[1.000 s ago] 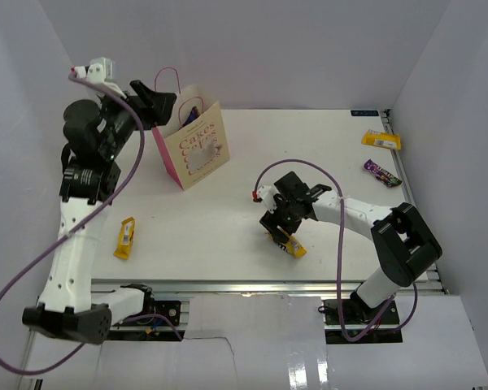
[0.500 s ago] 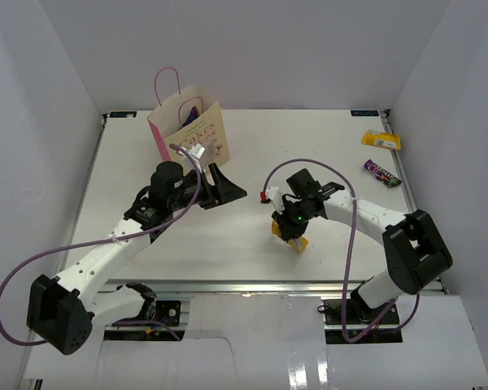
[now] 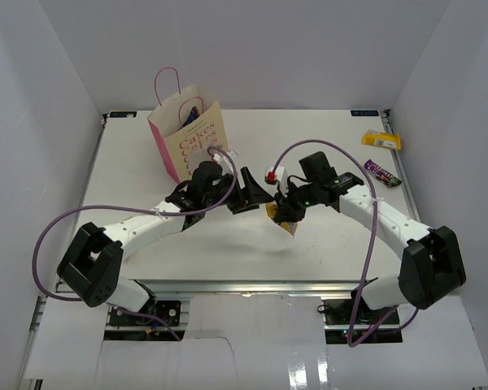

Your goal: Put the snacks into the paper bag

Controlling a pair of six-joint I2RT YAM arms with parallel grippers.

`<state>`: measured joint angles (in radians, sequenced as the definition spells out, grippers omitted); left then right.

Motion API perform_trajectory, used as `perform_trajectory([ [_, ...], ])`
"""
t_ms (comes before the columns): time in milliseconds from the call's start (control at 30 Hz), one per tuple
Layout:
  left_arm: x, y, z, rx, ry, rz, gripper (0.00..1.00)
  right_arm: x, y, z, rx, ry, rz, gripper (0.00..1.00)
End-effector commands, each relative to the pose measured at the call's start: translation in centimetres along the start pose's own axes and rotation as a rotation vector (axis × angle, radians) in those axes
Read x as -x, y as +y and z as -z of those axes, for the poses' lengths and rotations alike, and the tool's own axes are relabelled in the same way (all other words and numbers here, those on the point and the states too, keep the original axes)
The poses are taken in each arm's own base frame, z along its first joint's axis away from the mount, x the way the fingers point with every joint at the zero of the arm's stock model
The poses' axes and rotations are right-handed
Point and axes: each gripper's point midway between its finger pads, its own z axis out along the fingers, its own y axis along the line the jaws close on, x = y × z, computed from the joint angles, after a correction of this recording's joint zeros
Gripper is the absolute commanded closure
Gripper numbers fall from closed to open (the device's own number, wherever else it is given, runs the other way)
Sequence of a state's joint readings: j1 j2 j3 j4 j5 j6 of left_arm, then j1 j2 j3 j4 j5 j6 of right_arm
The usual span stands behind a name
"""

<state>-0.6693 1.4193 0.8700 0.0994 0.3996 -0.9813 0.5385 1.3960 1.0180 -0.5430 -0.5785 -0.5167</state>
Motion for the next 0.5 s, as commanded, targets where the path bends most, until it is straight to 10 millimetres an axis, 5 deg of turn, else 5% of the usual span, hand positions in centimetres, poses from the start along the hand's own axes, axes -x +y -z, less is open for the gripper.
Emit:
perform_trajectory([
  [0,1.4,-2.9,-0.5,-0.065,-0.033,-0.024,0.20,3.6,-0.1,1.0,0.008,-0.091,0.058,0.90],
  [267,-0.2,-2.7,-2.9,-0.063,0.058,0.003,0.37,4.1,-0.2,1.1,-0.003,-0.102,0.055,0.88],
  [367,-0.5,-3.3,-3.3,-0.082,0.085,-0.001,0.51,4.0,-0.9,1.2,-0.038,-0.094,0.057,0.87],
  [467,-0.6,-3.3,-3.5,-0.084,0.097,0.000,0.77,4.1,-1.3,1.4,-0.056,-0.095,0.059,0.85],
])
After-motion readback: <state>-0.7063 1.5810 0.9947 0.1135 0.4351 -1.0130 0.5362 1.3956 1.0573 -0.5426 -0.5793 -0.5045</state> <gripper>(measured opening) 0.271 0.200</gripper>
